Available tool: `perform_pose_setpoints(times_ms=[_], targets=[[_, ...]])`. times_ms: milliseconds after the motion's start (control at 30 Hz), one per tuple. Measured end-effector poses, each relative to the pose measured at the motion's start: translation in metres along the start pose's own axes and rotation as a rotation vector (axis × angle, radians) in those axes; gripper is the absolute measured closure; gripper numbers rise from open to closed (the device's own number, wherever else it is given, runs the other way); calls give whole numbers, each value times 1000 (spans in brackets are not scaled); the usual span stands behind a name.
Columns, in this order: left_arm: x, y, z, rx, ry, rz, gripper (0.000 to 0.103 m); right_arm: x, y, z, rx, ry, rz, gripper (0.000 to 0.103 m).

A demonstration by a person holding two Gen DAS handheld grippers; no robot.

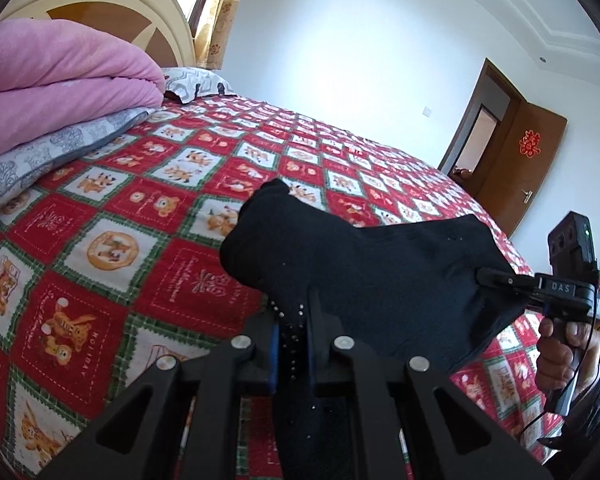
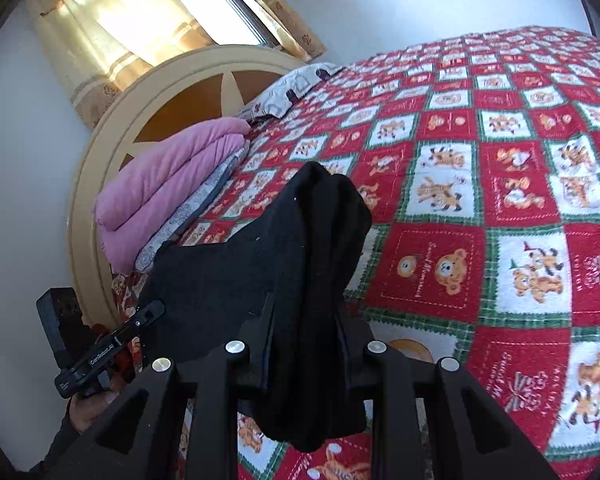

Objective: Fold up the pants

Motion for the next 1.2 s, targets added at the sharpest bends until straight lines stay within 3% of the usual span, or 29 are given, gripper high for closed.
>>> perform_pose_setpoints(times_ms=[267,333,400,500,567,700,967,1100,1200], targets=[[11,13,-3,-32,30,-13,90,8,22,24,28,57,-45,77],[14,18,-2,-61,48,-22,83,10,25,30,30,78,-51,76],[16,22,-5,-103,66,-27,69,11,29,38,37,109,-54,74],[22,24,-9,-139,78,-22,53,15,32,53,39,171,-53,66],[24,25,-14,-168,78,-25,40,17,32,57,53,176,-50,53],[26,26,-24,-185,42,-35,23,21,26,61,83,167,-39,50],[31,8,-30,-278,30,-49,12,27,-9,56,207,115,38,45],[32,-2,-31,-308,-9,-70,11,34,-26,47,273,90,69,45],[30,-25,-27,-332,-50,-19,11,43,-49,38,310,96,115,45]])
Point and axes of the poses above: each gripper's, at about its wrist camera, not at the fingertips, and y roughly the way its jaws point, z to its right, x to its underside, the point moved 2 cm from there along y, roughly the way its jaws point, and after that the axes turned 5 degrees about -x, right-handed, at the moved point
